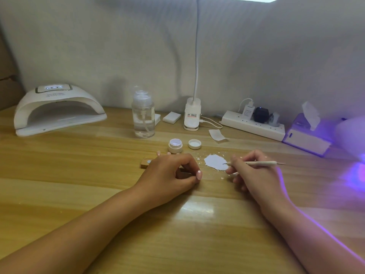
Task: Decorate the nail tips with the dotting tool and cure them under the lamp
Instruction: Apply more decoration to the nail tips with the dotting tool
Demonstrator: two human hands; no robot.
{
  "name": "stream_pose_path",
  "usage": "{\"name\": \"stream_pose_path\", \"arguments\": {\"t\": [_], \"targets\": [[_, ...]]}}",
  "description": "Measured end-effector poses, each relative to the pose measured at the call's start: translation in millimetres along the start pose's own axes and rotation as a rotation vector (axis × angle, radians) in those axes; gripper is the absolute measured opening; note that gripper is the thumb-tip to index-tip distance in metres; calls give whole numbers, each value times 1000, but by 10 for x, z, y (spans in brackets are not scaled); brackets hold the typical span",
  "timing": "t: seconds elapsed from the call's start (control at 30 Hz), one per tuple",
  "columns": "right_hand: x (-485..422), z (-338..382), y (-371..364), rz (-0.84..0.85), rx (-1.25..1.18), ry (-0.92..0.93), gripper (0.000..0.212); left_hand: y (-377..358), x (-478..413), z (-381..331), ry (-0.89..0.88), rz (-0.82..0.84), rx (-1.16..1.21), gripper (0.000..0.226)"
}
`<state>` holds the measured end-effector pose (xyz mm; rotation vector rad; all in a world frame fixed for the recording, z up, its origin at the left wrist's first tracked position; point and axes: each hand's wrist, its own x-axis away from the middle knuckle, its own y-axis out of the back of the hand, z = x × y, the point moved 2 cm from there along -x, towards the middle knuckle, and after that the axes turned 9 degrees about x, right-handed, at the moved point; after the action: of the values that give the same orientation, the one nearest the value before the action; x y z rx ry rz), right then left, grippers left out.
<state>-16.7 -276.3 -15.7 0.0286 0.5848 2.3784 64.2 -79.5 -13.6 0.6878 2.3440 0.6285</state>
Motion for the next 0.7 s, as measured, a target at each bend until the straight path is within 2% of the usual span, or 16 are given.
{"name": "stream_pose_path", "arguments": {"t": [0.17,0.3,0.4,0.57,0.63,0.7], "targets": [[12,-2,-46,59,208,31,26,-15,-8,18,37,16,17,17],[12,19,-29,13,209,14,25,-11,-3,4,53,17,40,19],[23,36,-40,52,254,16,25,-4,-2,-18,58,25,41,22],[60,85,-26,-23,129,88,25,14,7,-38,54,40,53,25],[104,173,-21,-68,-6,160,20,19,10,-36,45,30,69,27],[166,261,-48,-8,-170,174,13,20,4,-38,34,29,86,26]]}}
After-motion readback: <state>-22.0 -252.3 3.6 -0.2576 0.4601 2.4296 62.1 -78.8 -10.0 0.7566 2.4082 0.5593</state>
